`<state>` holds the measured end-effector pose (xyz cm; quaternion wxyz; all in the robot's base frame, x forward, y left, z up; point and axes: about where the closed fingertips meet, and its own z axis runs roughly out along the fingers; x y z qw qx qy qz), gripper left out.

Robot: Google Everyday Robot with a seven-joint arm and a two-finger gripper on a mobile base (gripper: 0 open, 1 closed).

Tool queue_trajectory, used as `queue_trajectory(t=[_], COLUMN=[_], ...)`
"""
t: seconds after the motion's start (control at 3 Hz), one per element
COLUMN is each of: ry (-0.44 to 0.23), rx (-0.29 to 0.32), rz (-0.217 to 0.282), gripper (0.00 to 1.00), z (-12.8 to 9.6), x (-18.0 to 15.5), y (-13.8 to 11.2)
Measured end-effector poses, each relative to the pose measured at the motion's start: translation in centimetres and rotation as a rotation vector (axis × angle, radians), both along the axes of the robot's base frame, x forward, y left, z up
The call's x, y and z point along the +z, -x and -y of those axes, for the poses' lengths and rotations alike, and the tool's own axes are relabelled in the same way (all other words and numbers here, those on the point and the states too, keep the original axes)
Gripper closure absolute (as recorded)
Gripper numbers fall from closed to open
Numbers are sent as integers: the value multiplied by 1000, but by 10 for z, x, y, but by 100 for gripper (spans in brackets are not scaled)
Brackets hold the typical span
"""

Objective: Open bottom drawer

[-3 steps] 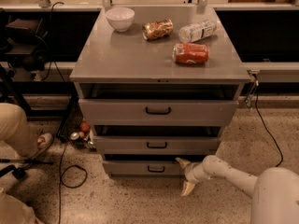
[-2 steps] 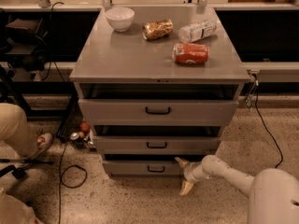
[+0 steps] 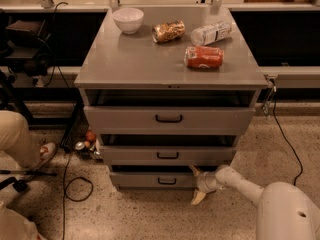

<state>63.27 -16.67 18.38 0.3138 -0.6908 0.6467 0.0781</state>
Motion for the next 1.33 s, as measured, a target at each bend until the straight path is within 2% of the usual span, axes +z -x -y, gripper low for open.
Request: queue_trajectory(t=[0.33, 0.67, 1.0, 1.33], ry=[14, 35, 73, 102], rx=[-84, -134, -155, -159], rz=[13, 17, -8, -51], gripper=[2, 13, 31, 55], z=[18, 31, 42, 50], x=[-3, -4, -8, -15], y=[-11, -15, -10, -3])
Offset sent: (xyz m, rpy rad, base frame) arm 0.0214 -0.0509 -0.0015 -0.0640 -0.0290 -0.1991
